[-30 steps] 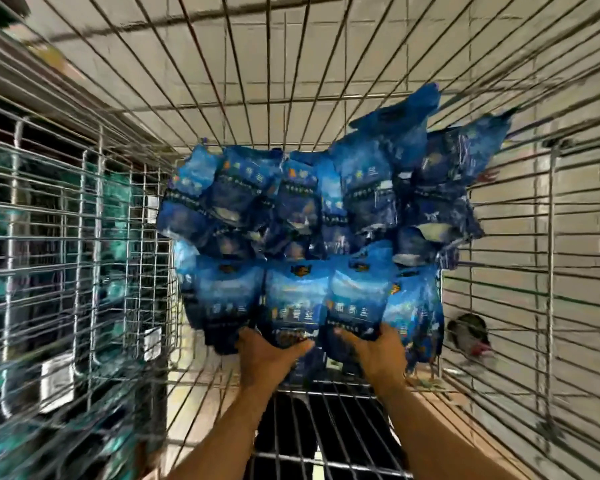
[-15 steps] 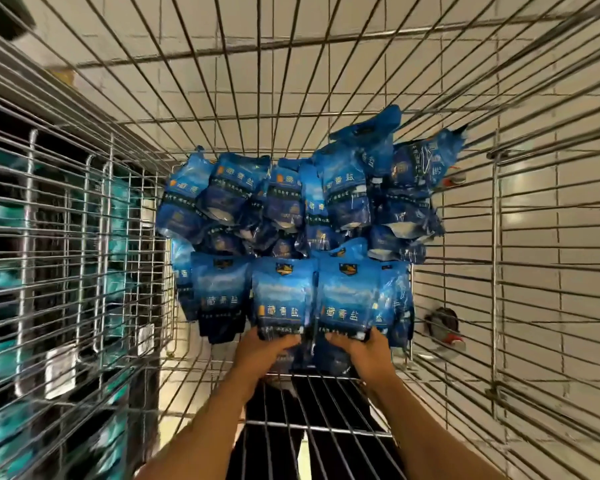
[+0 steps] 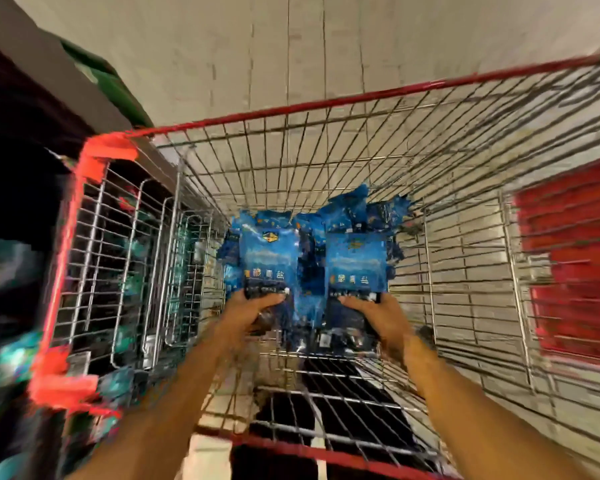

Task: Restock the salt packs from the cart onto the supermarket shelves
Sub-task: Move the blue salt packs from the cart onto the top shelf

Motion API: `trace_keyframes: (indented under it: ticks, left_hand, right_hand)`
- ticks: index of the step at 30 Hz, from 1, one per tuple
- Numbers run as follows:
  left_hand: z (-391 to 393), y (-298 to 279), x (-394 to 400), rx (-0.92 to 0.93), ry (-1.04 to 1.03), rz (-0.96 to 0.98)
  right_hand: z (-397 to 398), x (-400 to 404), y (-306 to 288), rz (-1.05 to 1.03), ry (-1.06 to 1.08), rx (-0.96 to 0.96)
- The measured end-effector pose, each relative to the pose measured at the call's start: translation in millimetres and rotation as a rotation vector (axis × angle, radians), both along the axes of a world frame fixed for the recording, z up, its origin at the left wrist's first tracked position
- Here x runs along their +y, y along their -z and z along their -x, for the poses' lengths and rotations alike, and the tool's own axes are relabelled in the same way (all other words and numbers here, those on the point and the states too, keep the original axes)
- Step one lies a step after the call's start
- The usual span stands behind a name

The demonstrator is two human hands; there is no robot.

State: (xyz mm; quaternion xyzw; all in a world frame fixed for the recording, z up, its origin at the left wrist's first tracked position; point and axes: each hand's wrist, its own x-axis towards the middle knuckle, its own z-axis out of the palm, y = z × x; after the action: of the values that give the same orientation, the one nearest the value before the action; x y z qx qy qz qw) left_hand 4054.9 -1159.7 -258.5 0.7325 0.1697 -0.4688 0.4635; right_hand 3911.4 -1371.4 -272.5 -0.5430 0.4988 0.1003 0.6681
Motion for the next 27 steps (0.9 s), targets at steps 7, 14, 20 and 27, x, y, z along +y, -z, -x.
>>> trace_keyframes:
  ticks: [7,14,20,27]
  left_hand:
    - [1,-129,52,-0.229,-0.154,0.125]
    - [9,-245,118,-0.531,-0.311,0.31]
    - [31,-345,176,-0.808,-0.424,0.379]
    - [75,-433,242,-1.13,-0.635,0.303]
  right_hand:
    - [-14,22,-117,-0.042,0.043,-0.186]
    - [-30,65,-226,-0.062,-0.125,-0.484]
    - [-62,122,-315,-0.01,-0.294,-0.732]
    - [-103,194,-399,-0.079,-0.489,-0.966]
